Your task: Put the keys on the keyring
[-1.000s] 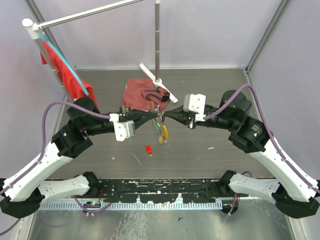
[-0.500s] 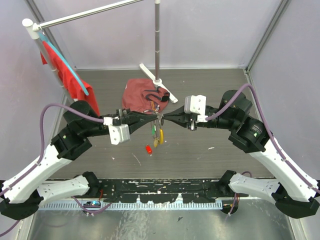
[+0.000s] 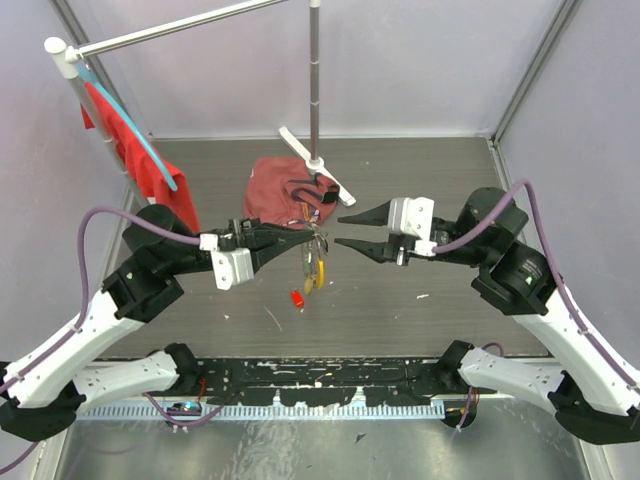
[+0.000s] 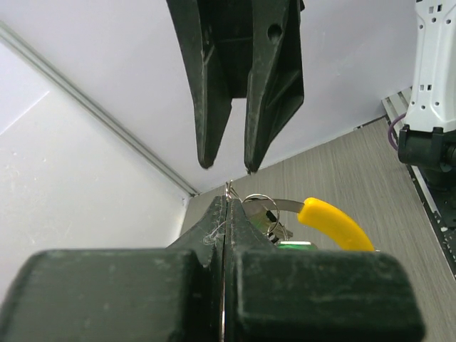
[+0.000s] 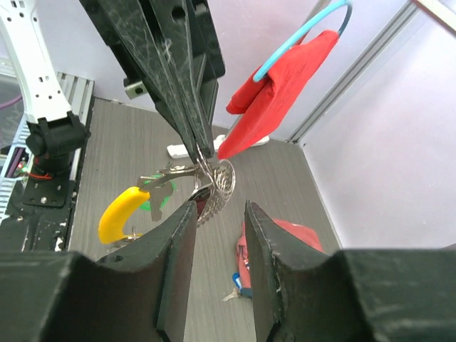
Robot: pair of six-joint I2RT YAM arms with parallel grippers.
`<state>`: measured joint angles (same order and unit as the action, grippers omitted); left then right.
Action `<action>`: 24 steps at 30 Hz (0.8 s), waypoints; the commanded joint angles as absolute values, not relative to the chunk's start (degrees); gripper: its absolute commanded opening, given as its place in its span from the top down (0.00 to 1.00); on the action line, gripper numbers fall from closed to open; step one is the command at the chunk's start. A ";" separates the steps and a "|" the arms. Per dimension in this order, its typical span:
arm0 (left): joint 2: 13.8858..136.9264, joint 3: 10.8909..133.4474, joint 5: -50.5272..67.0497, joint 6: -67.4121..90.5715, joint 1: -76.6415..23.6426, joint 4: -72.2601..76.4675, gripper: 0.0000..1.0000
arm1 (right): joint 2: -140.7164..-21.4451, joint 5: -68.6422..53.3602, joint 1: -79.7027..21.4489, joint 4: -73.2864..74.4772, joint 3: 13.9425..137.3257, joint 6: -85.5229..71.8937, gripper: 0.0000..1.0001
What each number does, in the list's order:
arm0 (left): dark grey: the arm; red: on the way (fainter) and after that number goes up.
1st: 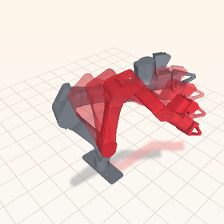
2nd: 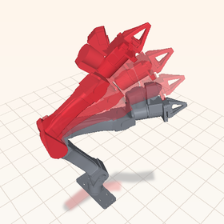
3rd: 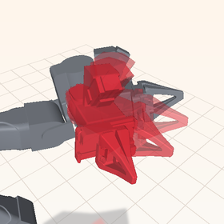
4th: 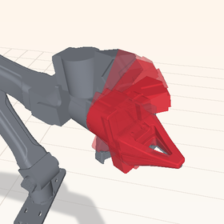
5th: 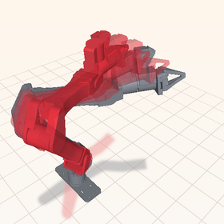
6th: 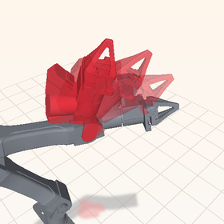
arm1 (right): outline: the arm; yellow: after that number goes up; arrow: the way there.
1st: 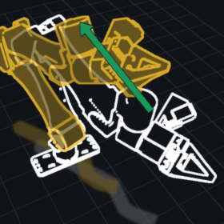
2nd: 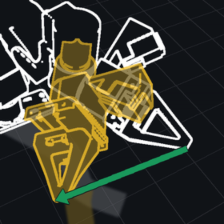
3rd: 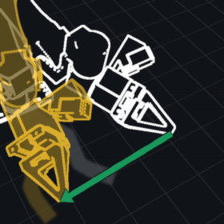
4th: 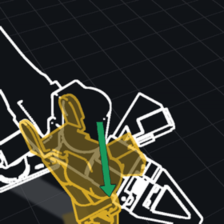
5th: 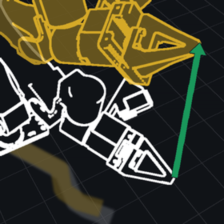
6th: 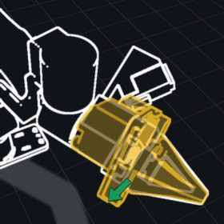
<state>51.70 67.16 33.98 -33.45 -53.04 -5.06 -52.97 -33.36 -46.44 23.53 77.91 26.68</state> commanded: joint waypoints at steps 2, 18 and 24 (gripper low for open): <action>50.89 64.71 33.68 -27.04 -53.00 4.26 1.00 | -51.07 -35.09 -46.37 16.74 79.25 27.26 0.62; 50.91 57.08 36.54 -9.17 -53.00 25.45 1.00 | -53.08 -43.84 -46.40 16.61 81.34 24.43 0.68; 51.28 56.69 38.19 -7.84 -53.04 27.40 1.00 | -53.60 -45.01 -46.38 17.46 81.83 23.79 0.72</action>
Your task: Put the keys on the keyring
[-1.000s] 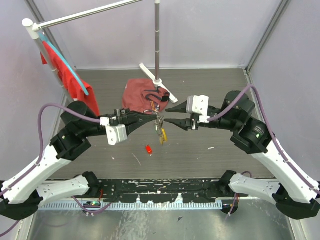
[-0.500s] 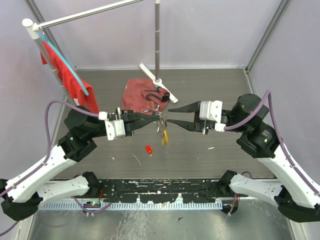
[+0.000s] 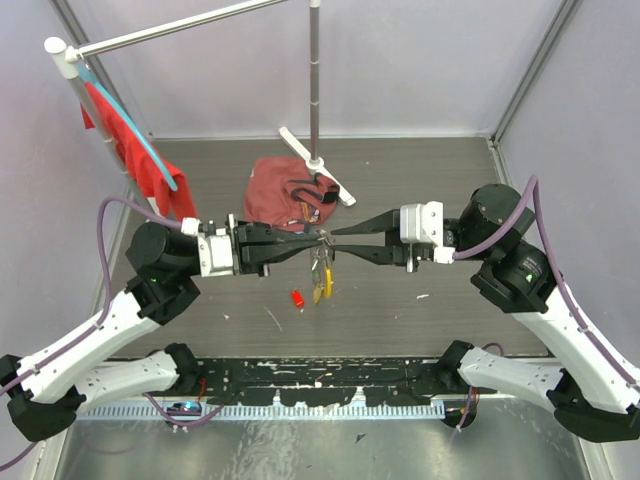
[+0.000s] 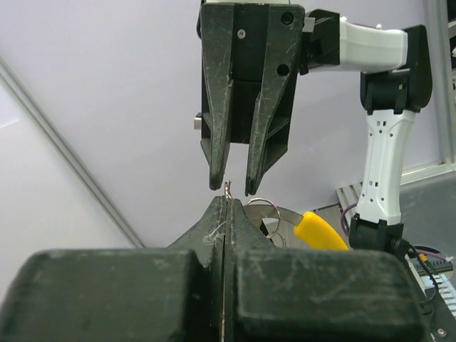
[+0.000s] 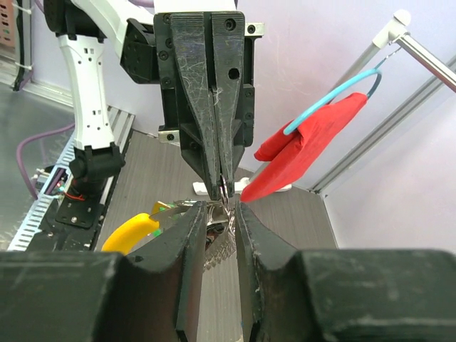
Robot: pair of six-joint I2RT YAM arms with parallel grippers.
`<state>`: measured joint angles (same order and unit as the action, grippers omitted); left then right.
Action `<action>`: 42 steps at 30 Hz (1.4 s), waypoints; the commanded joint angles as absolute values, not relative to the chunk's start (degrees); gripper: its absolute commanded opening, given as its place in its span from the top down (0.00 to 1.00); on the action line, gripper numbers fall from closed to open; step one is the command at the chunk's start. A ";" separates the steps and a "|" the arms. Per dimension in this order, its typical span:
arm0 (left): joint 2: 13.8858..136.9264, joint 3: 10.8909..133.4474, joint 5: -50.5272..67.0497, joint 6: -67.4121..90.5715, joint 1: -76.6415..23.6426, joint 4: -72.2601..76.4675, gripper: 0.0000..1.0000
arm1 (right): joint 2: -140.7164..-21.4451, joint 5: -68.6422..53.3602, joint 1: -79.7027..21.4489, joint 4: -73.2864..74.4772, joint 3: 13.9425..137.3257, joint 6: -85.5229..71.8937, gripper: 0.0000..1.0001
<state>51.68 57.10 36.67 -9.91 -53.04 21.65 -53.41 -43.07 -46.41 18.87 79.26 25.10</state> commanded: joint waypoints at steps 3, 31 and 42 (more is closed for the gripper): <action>51.28 56.60 38.61 -7.82 -53.01 27.42 1.00 | -53.82 -45.34 -46.43 17.49 82.08 23.57 0.73; 52.95 57.92 42.67 -7.67 -53.00 26.98 1.00 | -55.25 -48.09 -46.42 18.50 81.87 22.74 0.86; 52.73 61.48 42.01 -10.27 -53.04 16.17 0.59 | -55.21 -44.71 -46.40 23.55 84.20 25.97 0.99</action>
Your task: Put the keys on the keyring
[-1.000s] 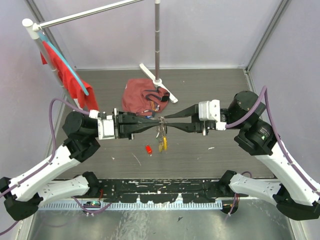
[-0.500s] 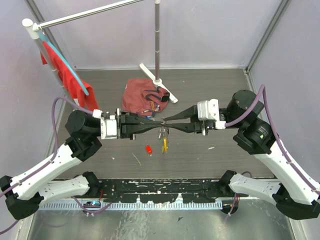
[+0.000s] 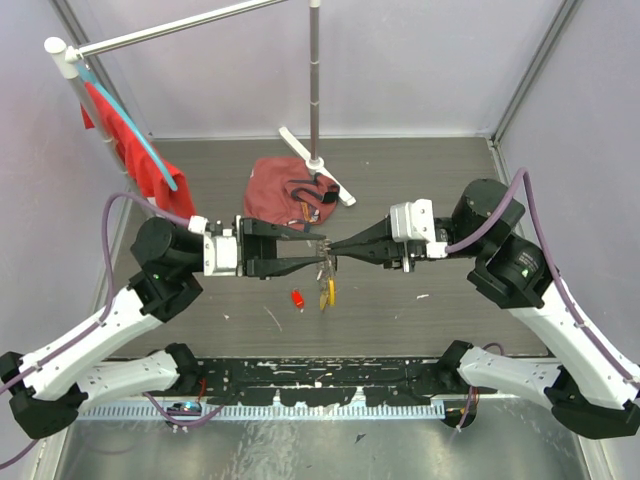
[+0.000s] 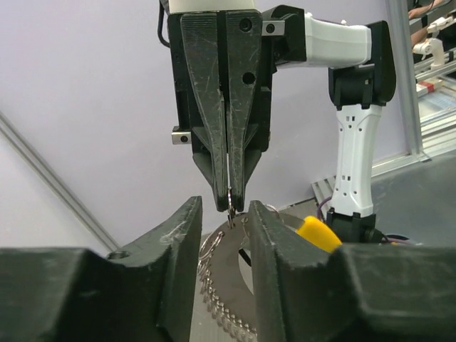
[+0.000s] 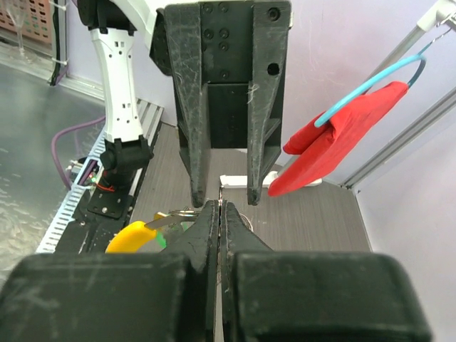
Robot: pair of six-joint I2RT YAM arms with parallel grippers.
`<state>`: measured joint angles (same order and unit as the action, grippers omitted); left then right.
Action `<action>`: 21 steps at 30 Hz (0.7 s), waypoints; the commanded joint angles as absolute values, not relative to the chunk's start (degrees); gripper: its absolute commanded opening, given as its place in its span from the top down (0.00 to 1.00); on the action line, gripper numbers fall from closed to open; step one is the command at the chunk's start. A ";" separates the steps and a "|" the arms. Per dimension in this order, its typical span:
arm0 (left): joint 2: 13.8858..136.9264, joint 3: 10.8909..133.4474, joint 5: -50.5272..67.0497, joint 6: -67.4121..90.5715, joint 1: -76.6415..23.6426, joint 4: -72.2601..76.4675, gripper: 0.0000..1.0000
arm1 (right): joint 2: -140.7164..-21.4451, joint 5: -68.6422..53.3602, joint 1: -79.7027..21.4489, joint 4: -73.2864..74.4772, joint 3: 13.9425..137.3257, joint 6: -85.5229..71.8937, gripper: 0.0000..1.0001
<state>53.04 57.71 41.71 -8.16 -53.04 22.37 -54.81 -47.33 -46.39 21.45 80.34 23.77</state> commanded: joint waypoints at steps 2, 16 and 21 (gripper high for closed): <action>52.68 63.46 42.02 -12.41 -53.00 10.14 0.57 | -55.47 -43.56 -46.40 25.79 84.84 27.29 0.99; 55.93 74.19 36.56 -20.55 -53.06 -15.15 0.61 | -57.46 -39.38 -46.39 34.75 88.12 31.97 0.99; 57.63 75.49 36.26 -20.07 -53.00 -15.31 0.61 | -57.93 -39.22 -46.44 34.94 87.77 32.04 0.99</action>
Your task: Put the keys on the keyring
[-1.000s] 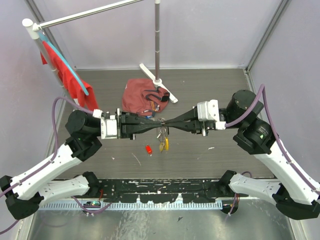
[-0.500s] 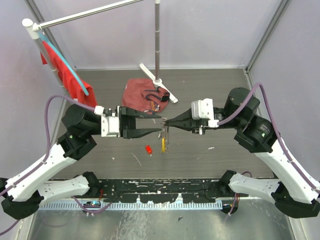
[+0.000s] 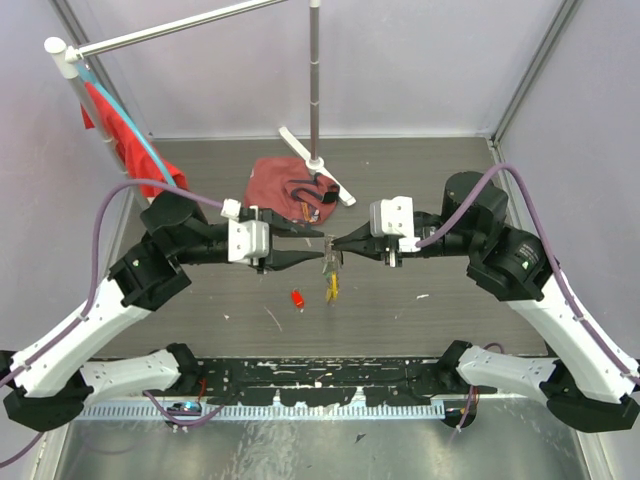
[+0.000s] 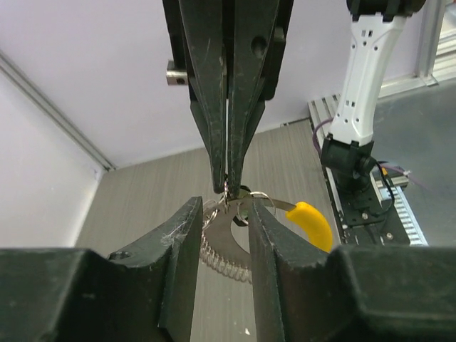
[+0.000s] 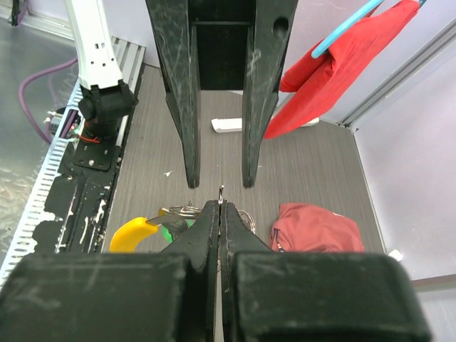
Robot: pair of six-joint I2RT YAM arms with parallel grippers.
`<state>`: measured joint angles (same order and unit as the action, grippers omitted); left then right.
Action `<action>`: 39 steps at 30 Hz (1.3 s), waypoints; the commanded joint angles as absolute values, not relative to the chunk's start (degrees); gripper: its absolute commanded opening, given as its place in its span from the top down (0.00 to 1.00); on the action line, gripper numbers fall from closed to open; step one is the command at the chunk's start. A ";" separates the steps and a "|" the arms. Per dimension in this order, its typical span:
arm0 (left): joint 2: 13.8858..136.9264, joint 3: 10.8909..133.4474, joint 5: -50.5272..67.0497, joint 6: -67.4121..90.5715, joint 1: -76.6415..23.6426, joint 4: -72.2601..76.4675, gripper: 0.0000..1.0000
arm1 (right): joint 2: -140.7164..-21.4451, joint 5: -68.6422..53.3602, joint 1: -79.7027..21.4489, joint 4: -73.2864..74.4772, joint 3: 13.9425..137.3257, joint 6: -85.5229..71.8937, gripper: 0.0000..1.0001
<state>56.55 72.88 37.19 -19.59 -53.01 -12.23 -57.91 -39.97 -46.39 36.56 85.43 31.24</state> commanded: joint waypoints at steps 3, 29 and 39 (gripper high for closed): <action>58.56 75.97 36.58 -19.86 -53.00 -15.52 0.62 | -58.09 -38.86 -46.41 34.48 87.31 31.87 0.99; 59.73 76.71 35.44 -19.85 -53.00 -15.94 1.00 | -58.29 -39.81 -46.41 32.22 86.21 29.63 0.98; 54.81 68.35 32.07 -16.14 -53.01 -2.54 1.00 | -54.05 -37.84 -46.41 23.04 82.49 24.06 0.64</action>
<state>57.87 71.99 34.35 -18.79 -52.97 -12.56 -57.06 -39.20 -46.28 31.81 84.20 27.94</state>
